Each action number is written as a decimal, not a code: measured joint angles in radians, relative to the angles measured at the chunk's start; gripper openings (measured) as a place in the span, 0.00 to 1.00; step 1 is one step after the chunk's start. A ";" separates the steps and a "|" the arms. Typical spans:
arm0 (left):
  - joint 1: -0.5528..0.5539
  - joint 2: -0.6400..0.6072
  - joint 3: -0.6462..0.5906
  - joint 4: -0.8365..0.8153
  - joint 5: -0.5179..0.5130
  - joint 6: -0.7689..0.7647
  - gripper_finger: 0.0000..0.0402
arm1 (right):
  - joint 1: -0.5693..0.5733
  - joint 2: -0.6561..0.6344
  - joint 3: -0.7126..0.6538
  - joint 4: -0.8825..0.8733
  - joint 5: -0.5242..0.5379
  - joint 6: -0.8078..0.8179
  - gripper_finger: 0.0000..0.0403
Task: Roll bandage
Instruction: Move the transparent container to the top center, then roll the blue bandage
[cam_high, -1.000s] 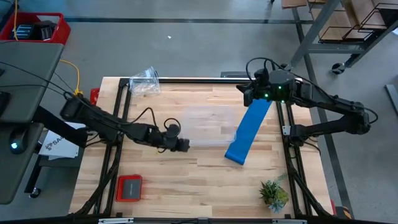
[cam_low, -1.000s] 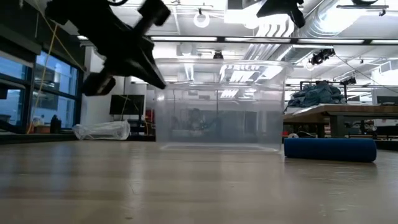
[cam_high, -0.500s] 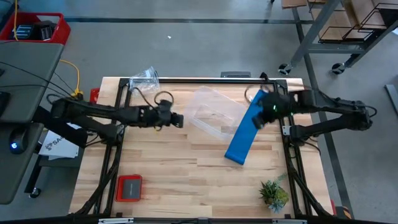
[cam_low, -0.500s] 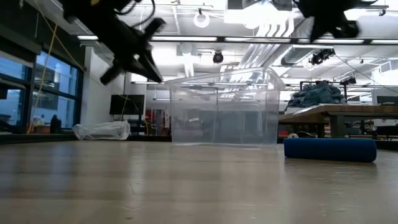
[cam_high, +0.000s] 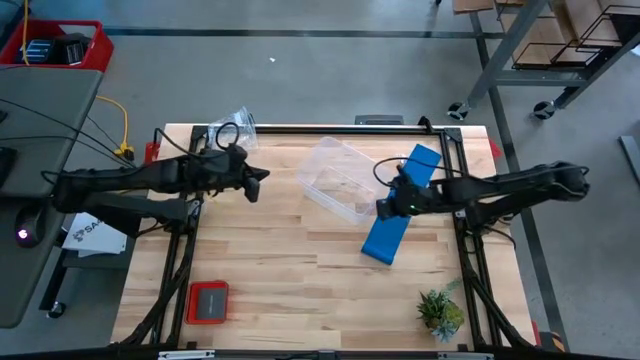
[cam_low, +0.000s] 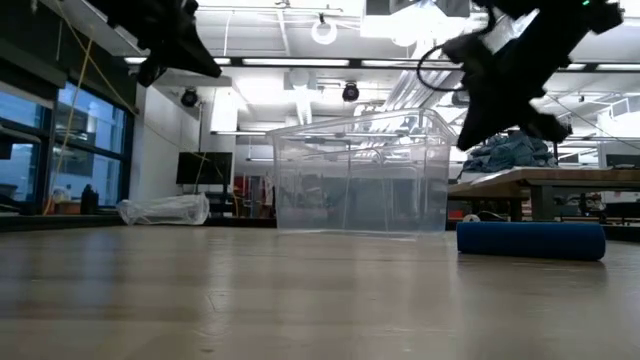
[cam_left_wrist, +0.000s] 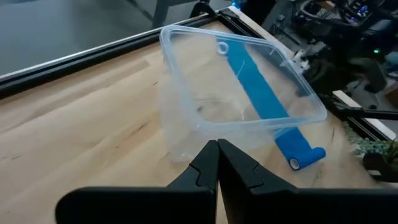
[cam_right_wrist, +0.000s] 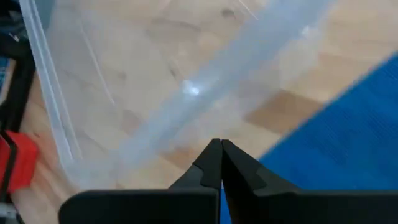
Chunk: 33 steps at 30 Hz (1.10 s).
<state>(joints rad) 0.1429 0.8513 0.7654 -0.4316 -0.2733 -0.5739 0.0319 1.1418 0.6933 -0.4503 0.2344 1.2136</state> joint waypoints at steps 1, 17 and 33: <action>0.000 -0.001 0.000 -0.002 0.000 0.001 0.00 | -0.015 0.018 0.000 0.037 -0.001 -0.013 0.00; -0.023 0.084 0.000 0.026 0.040 -0.096 0.00 | -0.213 0.130 0.000 0.433 -0.146 -0.217 0.00; -0.163 0.833 0.352 0.437 0.400 0.165 0.00 | -0.135 -0.487 0.001 -0.253 -0.051 -0.154 0.00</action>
<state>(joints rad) -0.0206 1.6838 1.1175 0.0054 0.1270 -0.4090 -0.1029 0.6545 0.6945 -0.7035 0.1833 1.0595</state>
